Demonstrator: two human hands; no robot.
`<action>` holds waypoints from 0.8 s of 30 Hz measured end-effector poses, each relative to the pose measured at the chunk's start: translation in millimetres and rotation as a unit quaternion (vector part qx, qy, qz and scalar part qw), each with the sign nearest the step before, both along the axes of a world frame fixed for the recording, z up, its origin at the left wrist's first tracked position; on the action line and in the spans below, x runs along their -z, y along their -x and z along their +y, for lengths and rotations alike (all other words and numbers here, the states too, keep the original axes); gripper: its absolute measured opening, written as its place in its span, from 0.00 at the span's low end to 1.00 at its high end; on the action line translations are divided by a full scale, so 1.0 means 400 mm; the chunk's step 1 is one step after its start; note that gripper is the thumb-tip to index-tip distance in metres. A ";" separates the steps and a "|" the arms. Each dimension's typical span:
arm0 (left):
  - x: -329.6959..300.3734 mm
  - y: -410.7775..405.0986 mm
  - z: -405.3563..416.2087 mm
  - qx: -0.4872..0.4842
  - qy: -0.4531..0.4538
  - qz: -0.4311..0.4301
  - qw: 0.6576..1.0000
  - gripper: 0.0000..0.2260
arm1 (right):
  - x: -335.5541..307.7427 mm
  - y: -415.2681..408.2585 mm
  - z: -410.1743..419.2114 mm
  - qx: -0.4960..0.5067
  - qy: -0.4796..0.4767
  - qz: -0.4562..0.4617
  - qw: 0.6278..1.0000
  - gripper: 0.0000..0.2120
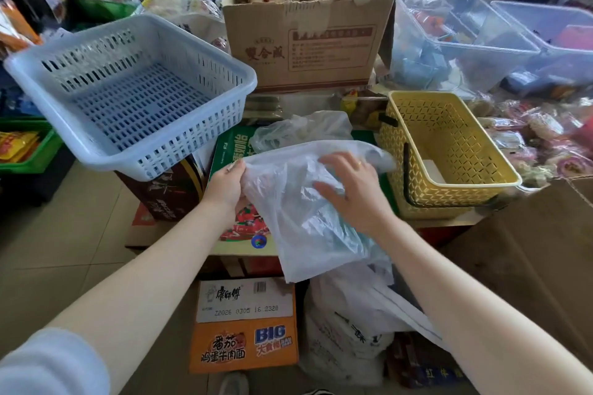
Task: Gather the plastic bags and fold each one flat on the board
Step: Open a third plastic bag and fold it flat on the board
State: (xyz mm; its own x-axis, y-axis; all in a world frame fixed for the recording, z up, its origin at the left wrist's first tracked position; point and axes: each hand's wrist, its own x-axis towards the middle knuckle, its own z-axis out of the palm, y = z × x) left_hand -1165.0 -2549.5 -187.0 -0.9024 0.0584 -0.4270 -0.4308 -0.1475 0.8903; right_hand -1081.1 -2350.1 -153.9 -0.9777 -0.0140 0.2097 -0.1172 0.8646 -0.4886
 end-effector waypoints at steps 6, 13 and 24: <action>-0.002 0.080 -0.009 -0.069 -0.101 -0.055 0.991 0.09 | 0.185 -0.044 -0.060 -0.073 -0.074 -0.105 0.989 0.37; 0.189 0.010 -0.041 0.105 0.109 -0.113 0.982 0.27 | 0.290 0.006 -0.114 0.027 -0.033 -0.213 0.976 0.32; 0.249 -0.077 -0.079 0.034 0.092 -0.111 0.989 0.03 | 0.387 0.003 -0.153 0.095 -0.143 -0.159 0.972 0.33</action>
